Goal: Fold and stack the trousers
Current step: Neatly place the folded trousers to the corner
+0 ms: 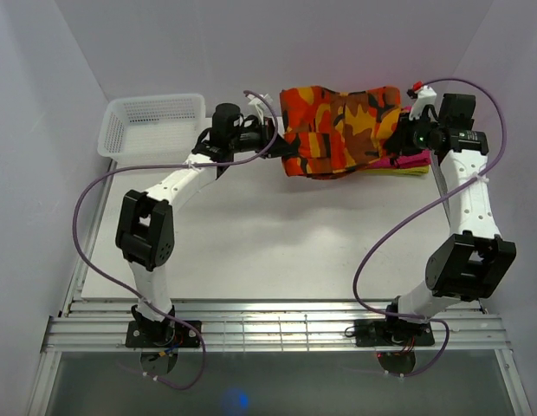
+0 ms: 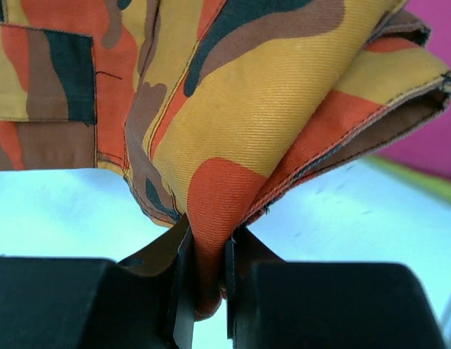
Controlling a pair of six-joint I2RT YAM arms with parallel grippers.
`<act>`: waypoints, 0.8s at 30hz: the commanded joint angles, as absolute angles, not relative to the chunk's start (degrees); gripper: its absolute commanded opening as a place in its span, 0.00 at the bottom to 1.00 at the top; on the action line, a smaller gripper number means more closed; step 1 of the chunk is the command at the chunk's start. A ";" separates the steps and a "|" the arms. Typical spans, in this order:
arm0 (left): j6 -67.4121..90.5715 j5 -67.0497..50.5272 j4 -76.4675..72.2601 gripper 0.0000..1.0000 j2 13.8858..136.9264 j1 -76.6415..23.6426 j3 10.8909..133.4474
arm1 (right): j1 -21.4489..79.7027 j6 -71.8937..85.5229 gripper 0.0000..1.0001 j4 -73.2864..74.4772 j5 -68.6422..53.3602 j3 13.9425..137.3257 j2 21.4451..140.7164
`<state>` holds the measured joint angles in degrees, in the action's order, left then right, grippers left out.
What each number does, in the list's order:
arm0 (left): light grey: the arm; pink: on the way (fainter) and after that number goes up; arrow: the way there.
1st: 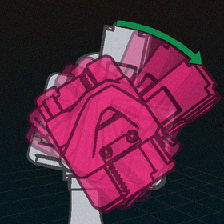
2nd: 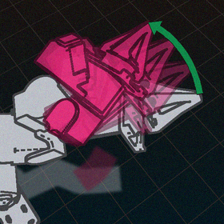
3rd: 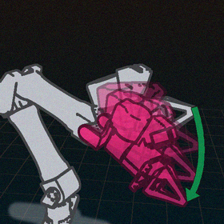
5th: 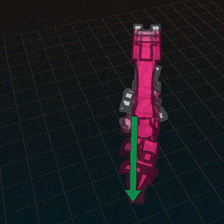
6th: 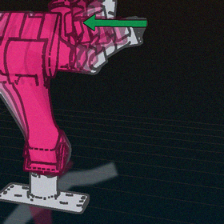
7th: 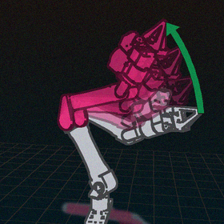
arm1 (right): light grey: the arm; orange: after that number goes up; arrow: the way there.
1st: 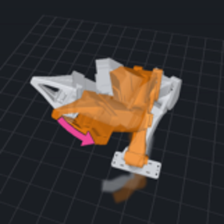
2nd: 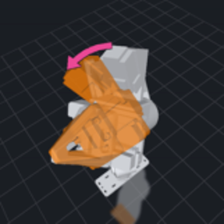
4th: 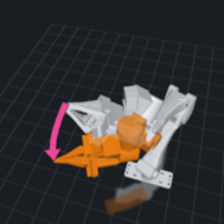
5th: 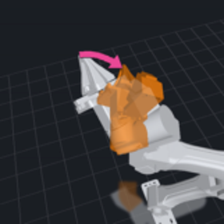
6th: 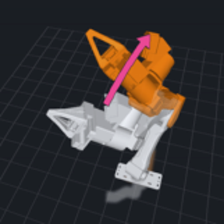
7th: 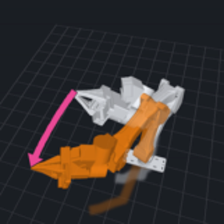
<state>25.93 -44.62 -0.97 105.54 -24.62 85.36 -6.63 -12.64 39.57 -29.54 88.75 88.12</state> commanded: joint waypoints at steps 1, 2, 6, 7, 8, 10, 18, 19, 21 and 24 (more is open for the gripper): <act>27.07 -42.36 -10.71 0.00 112.98 -26.36 94.81 | -10.18 -10.56 0.08 30.68 -24.71 95.88 90.96; 27.85 -41.75 -12.38 0.00 115.20 -26.72 100.14 | -11.07 -10.02 0.08 28.85 -24.26 96.85 91.75; 31.10 -39.74 -19.85 0.00 126.45 -28.74 111.95 | -14.32 -8.88 0.08 26.20 -23.12 102.47 97.71; 32.16 -39.73 -21.69 0.00 128.82 -29.44 114.15 | -15.37 -8.88 0.08 25.41 -23.12 103.87 98.78; 33.39 -39.64 -25.10 0.00 133.72 -29.79 118.78 | -15.82 -8.96 0.08 24.79 -22.68 104.50 99.66; 35.59 -37.89 -28.81 0.00 138.75 -30.67 123.20 | -17.04 -9.40 0.08 23.56 -22.06 106.69 102.73; 37.53 -28.48 -39.72 0.00 160.89 -31.55 139.64 | -18.72 -11.25 0.08 18.99 -20.66 109.68 115.11; 37.27 -28.04 -39.73 0.00 162.23 -31.64 140.96 | -18.72 -11.34 0.08 18.90 -19.26 109.86 116.35; 35.95 -27.07 -40.08 0.00 163.91 -31.55 140.89 | -18.98 -11.77 0.08 18.72 -18.72 109.69 118.65; 35.16 -23.74 -40.87 0.12 164.88 -30.85 138.43 | -19.16 -12.22 0.08 17.58 -17.23 109.16 120.67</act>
<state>37.28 -30.85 -36.38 166.95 -31.64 137.53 -18.76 -11.33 22.46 -18.87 106.69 120.95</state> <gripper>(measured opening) 0.126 0.188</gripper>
